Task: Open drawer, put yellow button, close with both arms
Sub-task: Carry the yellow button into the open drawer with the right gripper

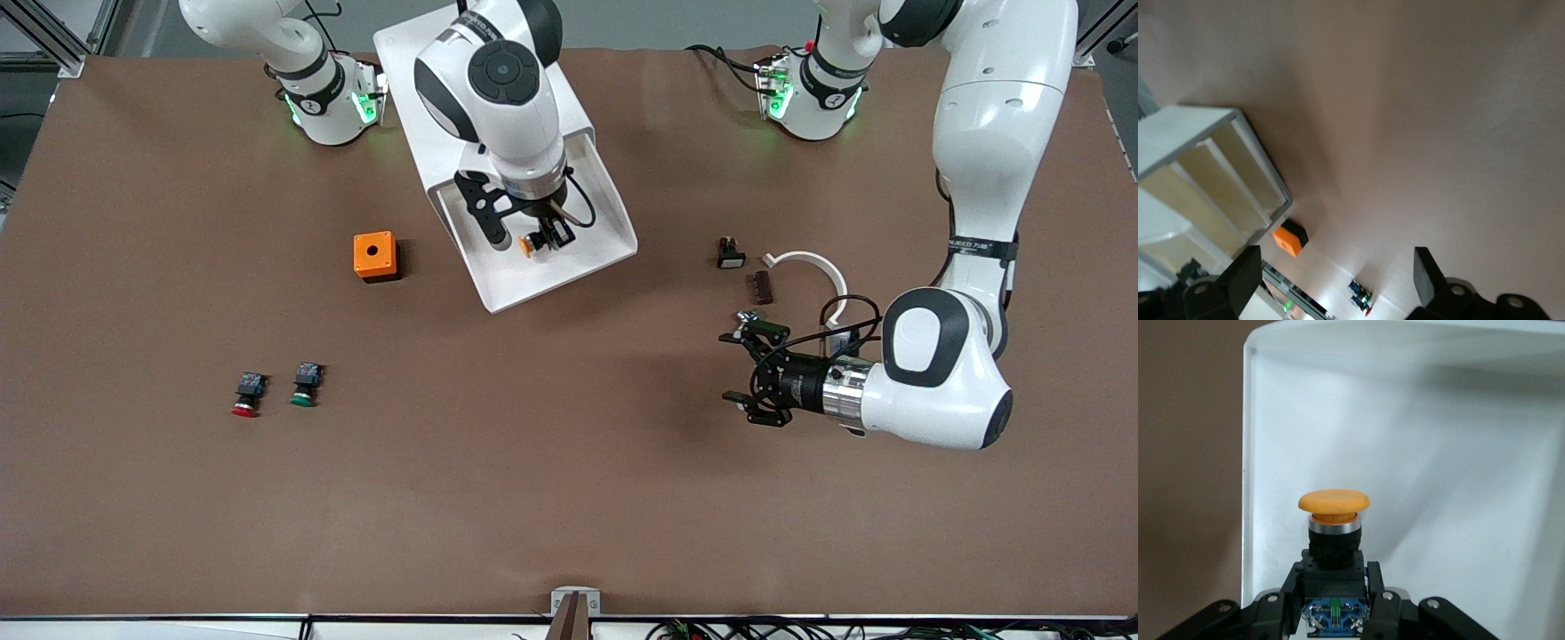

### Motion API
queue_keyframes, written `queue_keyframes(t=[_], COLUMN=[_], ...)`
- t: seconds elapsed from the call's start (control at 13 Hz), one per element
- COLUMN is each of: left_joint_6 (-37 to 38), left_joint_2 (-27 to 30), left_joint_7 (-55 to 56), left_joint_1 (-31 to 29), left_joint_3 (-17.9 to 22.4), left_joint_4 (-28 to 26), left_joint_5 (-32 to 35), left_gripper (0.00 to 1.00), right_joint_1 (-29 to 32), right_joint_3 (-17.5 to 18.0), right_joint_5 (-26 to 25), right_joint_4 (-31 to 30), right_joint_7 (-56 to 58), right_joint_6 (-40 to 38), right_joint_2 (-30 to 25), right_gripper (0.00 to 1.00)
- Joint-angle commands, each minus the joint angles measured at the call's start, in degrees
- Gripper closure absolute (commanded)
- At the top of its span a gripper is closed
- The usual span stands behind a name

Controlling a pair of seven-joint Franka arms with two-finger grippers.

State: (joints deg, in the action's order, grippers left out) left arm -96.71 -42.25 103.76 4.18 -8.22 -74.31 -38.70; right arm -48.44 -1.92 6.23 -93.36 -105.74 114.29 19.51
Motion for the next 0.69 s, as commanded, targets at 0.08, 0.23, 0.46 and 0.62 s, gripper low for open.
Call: queue_keyframes(t=[0.08,0.23,0.46,0.62], left_joint_6=[-0.05,-1.29,-3.3,-3.92], left_joint_2=[-0.03,0.32,1.29,1.38], left_joint_7=[-10.56,-13.67,-14.9,-15.17], left_joint_1=[0.29,0.56,2.05,5.99], left_joint_3=[3.64,4.18,3.3,3.74], left_joint_4=[1.01,0.92,1.01,1.01], left_joint_5=[2.93,3.62,13.62,17.33], left_gripper=[0.0,0.0,0.0,0.0], right_joint_1=[-0.61,0.09,4.65,8.95], right_joint_3=[-0.81,-0.98,-1.07,-1.16], right_joint_5=[-1.31,-1.4,-0.96,-1.05], right_joint_4=[2.21,3.87,7.82,10.11], right_joint_7=[-1.31,0.09,11.38,23.33], right_joint_6=[-1.08,-1.43,-8.34,-14.68], right_joint_2=[0.97,0.88,0.79,0.09], right_gripper=[0.0,0.0,0.0,0.0])
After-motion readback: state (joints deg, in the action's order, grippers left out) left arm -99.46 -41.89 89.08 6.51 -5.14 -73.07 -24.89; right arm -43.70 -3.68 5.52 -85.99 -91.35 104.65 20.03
